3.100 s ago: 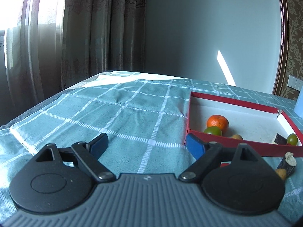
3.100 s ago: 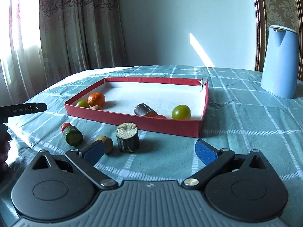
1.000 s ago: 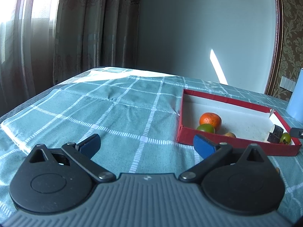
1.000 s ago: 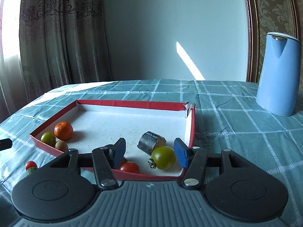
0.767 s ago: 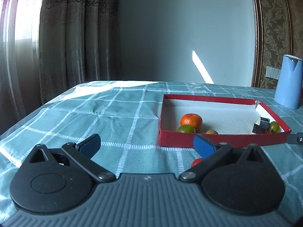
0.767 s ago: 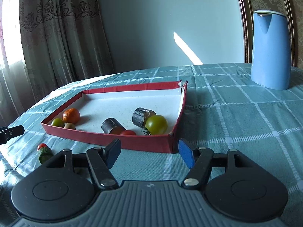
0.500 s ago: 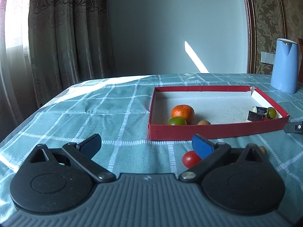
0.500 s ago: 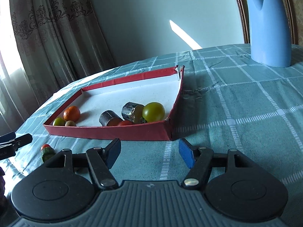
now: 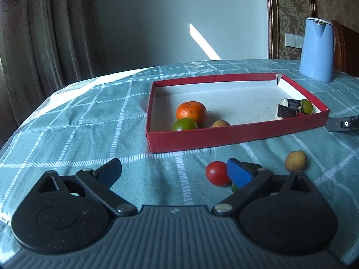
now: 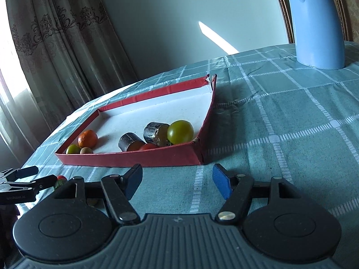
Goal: Organize fruits
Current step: 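Move the left gripper to the red tomato and close on it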
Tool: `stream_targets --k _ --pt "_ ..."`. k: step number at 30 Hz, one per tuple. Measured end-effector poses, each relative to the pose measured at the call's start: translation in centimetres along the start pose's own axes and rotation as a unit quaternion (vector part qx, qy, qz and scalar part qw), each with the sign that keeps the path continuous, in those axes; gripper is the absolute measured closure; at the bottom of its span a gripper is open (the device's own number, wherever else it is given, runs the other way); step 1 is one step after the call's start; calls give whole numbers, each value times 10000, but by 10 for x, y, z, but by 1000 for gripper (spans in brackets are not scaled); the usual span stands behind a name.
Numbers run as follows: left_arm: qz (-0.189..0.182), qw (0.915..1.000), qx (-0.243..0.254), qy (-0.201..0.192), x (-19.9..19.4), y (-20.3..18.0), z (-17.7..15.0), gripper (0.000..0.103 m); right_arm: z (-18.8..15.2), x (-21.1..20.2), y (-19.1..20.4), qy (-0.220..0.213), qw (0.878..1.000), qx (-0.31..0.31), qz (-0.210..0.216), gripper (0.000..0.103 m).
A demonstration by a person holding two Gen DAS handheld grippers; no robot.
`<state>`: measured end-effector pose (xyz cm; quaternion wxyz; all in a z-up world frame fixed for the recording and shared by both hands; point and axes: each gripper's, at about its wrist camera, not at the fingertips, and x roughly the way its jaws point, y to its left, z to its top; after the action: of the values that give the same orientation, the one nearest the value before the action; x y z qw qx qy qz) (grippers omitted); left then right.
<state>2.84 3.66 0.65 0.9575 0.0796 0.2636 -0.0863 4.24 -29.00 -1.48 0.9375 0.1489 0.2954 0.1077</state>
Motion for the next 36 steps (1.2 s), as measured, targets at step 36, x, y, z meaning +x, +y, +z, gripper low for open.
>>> stream_targets --k 36 --pt "-682 9788 -1667 977 32 -3 25 18 0 0 -3 4 9999 133 109 30"
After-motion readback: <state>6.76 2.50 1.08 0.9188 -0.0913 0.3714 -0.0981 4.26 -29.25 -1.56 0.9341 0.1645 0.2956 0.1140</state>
